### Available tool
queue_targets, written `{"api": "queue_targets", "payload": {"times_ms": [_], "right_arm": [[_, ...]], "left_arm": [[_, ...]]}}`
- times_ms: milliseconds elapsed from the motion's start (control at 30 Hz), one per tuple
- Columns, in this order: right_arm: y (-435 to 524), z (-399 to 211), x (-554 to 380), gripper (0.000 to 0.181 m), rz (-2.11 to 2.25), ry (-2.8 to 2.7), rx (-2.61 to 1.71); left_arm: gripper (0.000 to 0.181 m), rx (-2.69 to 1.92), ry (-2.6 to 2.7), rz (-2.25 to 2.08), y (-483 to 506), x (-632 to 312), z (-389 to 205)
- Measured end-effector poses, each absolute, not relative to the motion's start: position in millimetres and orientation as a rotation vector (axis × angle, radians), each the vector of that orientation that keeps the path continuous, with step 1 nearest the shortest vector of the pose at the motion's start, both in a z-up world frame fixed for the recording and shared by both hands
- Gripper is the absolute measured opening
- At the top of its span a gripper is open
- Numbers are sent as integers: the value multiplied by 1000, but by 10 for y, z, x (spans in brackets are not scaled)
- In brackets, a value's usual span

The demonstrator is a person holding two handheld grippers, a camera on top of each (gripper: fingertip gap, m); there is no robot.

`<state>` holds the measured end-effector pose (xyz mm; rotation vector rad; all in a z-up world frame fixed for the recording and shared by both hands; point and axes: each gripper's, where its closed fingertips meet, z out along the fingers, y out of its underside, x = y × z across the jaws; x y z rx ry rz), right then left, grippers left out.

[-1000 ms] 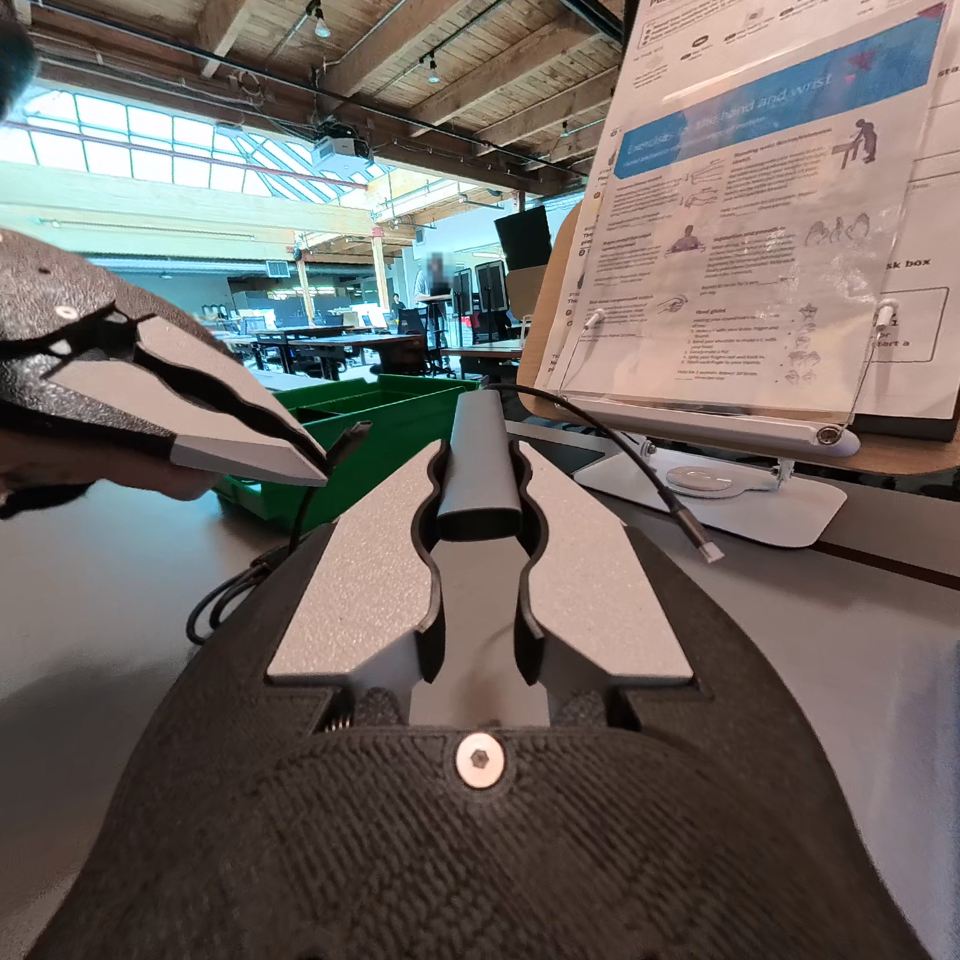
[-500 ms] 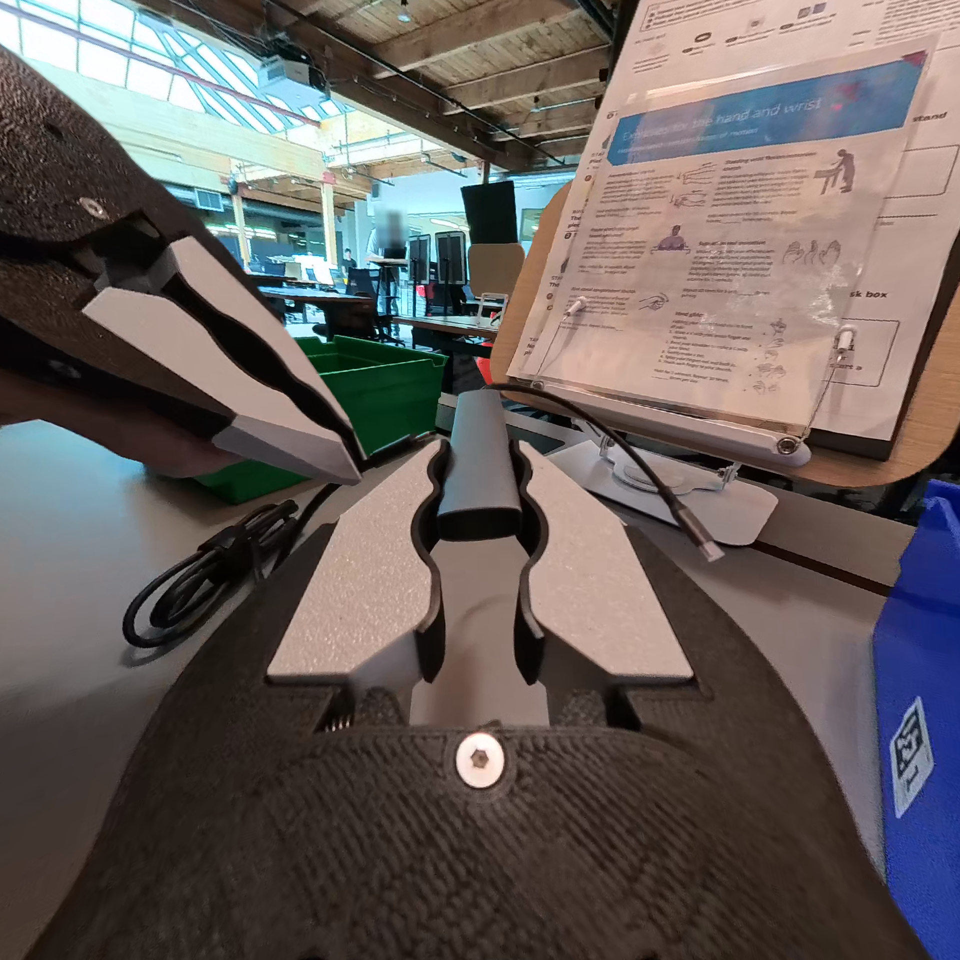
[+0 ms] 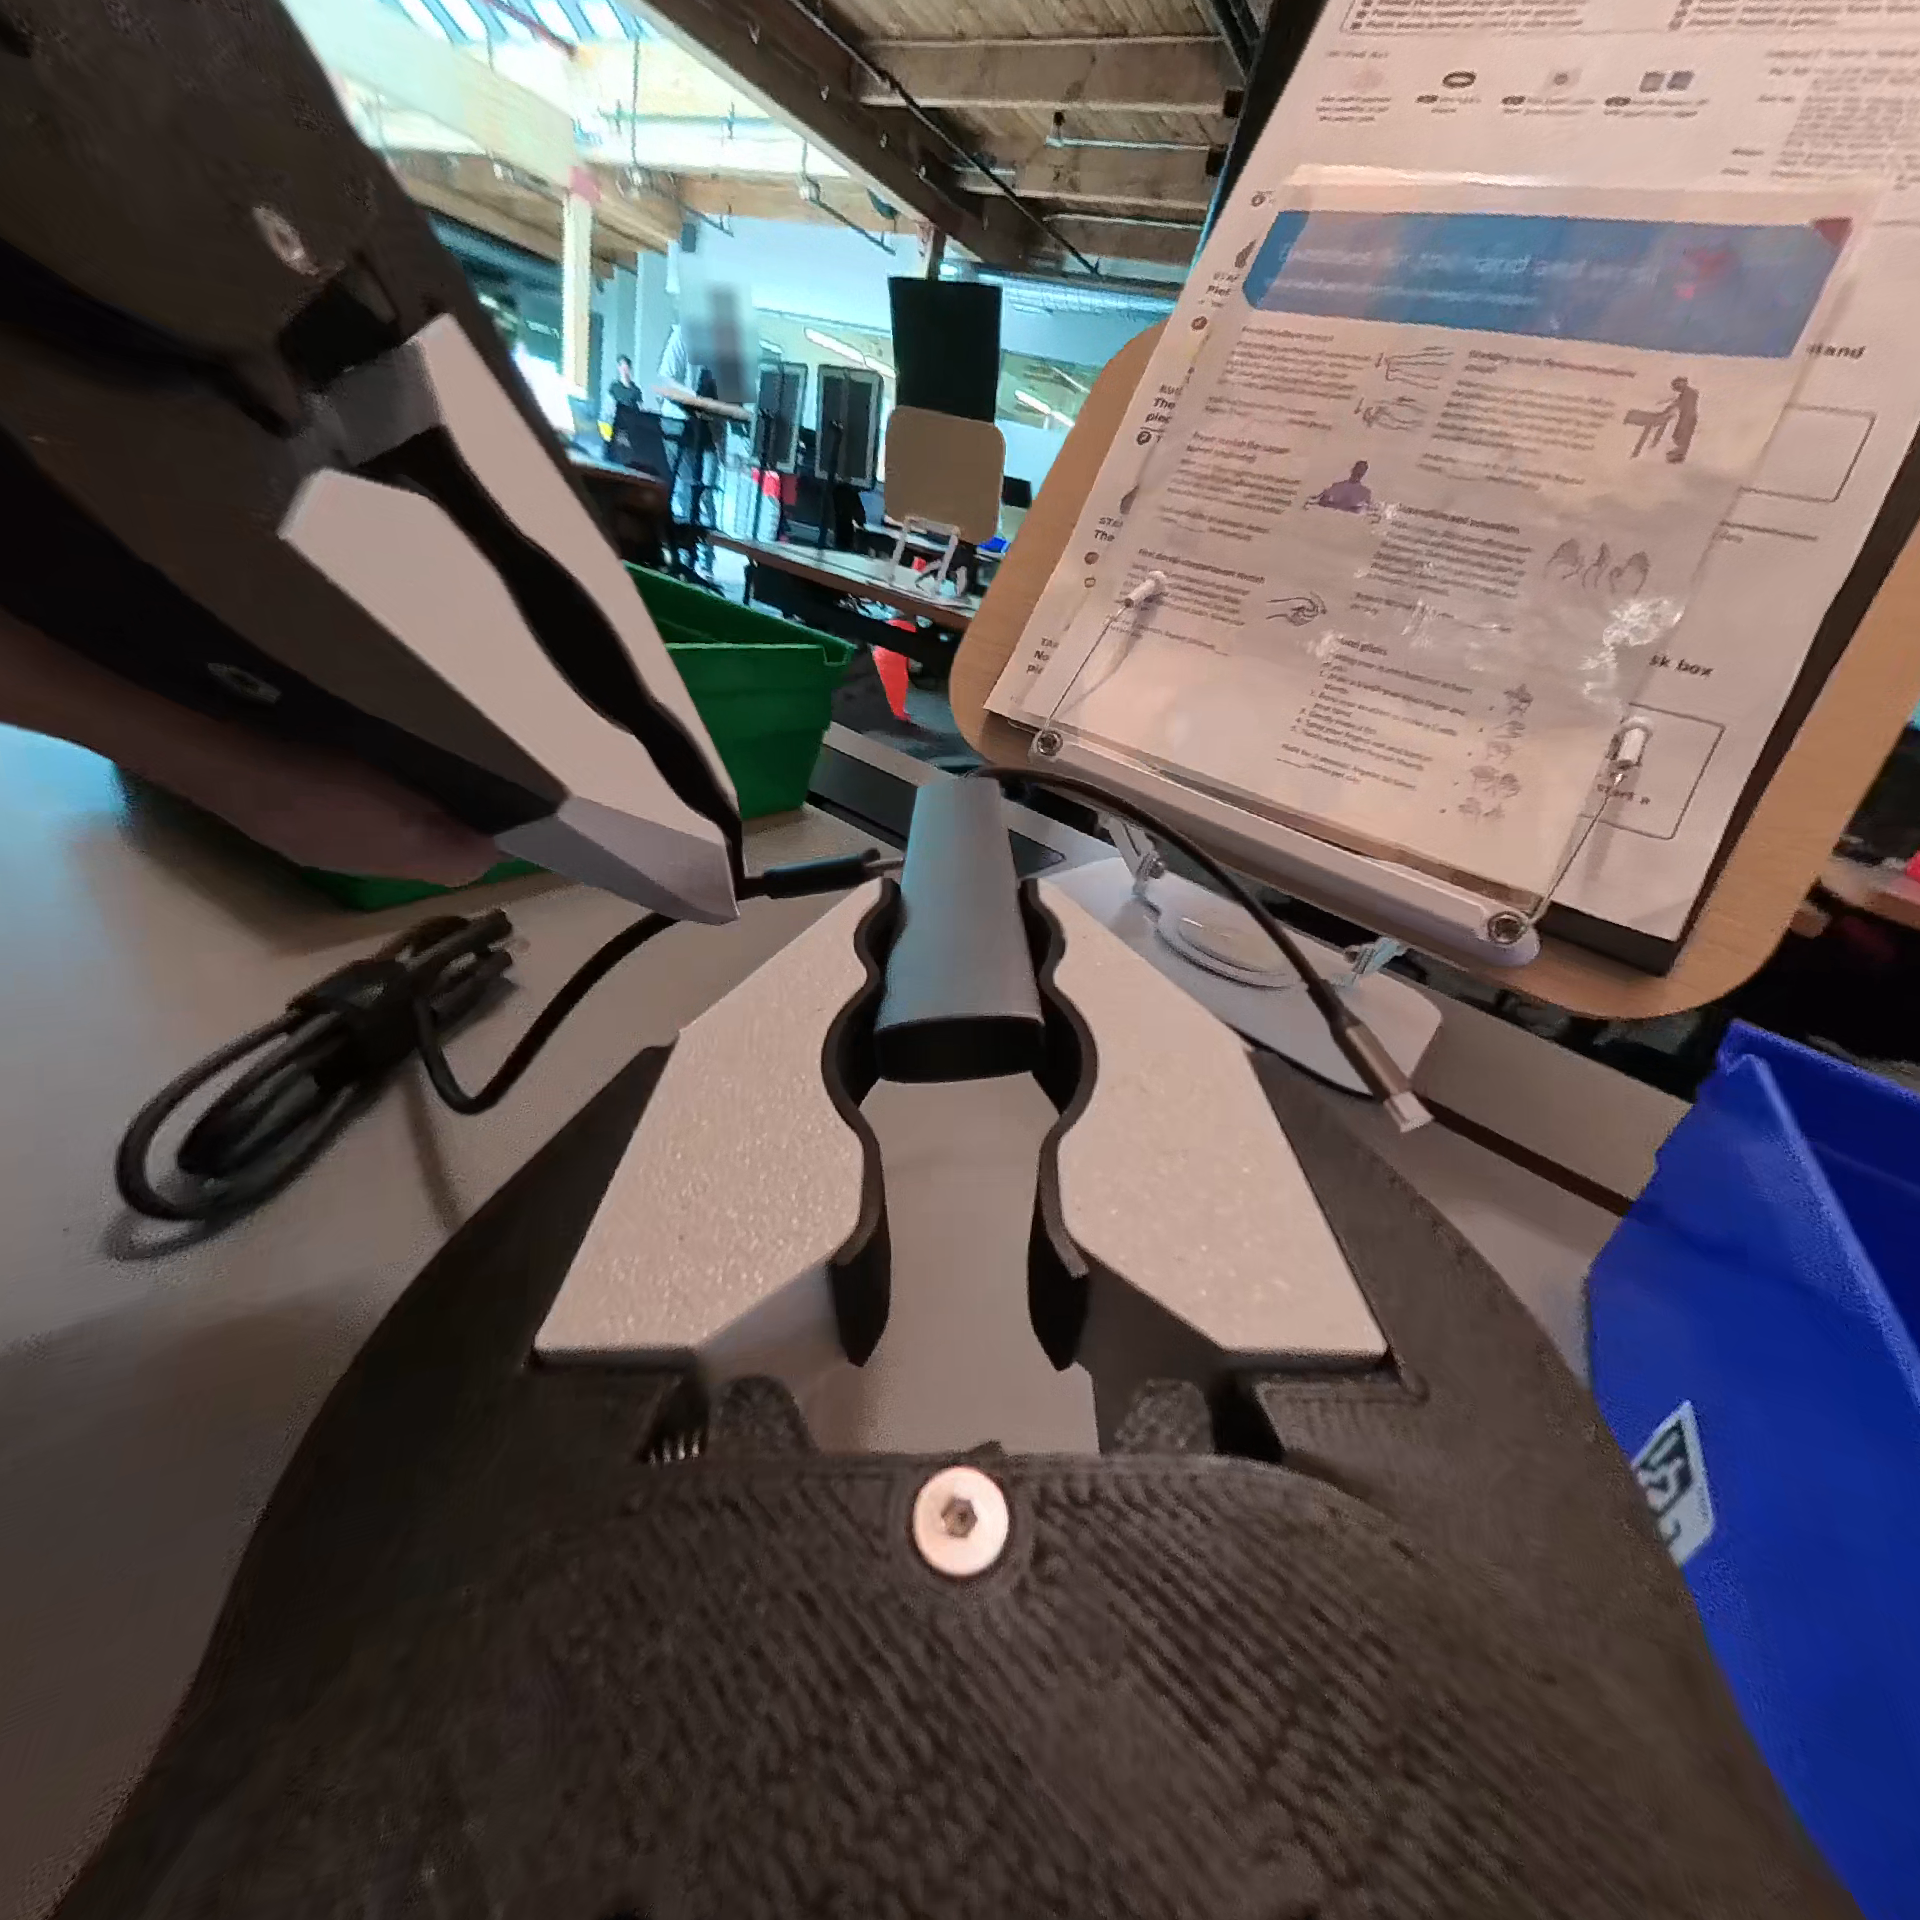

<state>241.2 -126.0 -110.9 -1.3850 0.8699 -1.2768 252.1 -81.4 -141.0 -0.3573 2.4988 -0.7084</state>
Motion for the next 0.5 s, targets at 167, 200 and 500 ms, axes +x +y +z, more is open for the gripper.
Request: {"api": "queue_targets", "payload": {"times_ms": [167,200,500], "right_arm": [[-1289,-1131,2429,22,-1354,900,-1414],[-1308,-1135,2434,22,-1348,914,-1409],[-1305,-1117,2428,22,-1184,959,-1313]], "left_arm": [[1,-337,2458,-664,-839,2513,-1424],[1,-338,2454,-679,-852,2506,-1413],[1,-355,2417,-681,-845,2563,-1368]]}}
